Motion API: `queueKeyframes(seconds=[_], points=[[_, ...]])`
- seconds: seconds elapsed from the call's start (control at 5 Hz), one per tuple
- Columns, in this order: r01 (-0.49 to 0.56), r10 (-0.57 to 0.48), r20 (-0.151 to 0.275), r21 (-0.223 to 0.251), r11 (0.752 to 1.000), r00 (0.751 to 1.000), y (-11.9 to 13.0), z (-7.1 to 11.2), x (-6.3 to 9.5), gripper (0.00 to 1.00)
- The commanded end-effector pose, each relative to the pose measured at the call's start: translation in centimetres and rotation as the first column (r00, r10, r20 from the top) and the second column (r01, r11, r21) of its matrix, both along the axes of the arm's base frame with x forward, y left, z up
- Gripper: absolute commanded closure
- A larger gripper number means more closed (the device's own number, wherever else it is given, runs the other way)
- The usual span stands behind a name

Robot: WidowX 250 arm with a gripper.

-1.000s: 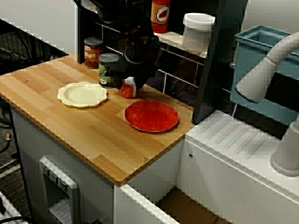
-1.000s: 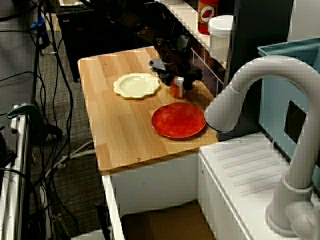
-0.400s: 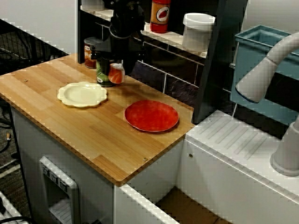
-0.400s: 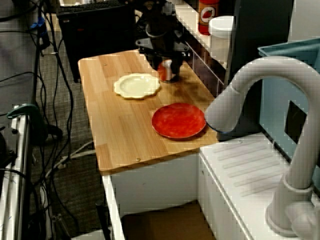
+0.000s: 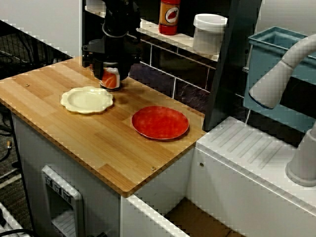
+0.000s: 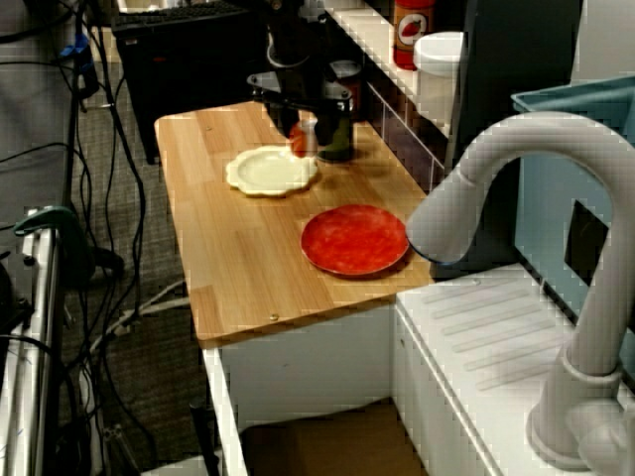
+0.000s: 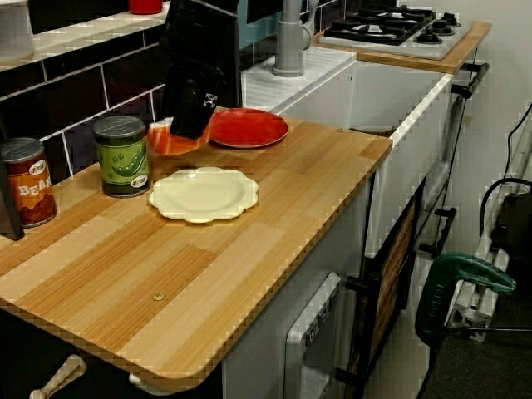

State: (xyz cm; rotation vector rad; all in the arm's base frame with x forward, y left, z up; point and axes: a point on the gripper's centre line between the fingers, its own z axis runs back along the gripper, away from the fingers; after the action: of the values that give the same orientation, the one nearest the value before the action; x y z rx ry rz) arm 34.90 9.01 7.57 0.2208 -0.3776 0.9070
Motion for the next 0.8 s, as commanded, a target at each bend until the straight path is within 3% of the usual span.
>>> queueKeyframes(seconds=[0.0,0.6], points=[[0.046,-0.047,0.061,0.011,0.999,0.997,1.5,3.3,-1.7,1.0],[0.055,-0.056,0.043,0.044,0.998,0.997,3.0,1.9,-3.7,1.0]])
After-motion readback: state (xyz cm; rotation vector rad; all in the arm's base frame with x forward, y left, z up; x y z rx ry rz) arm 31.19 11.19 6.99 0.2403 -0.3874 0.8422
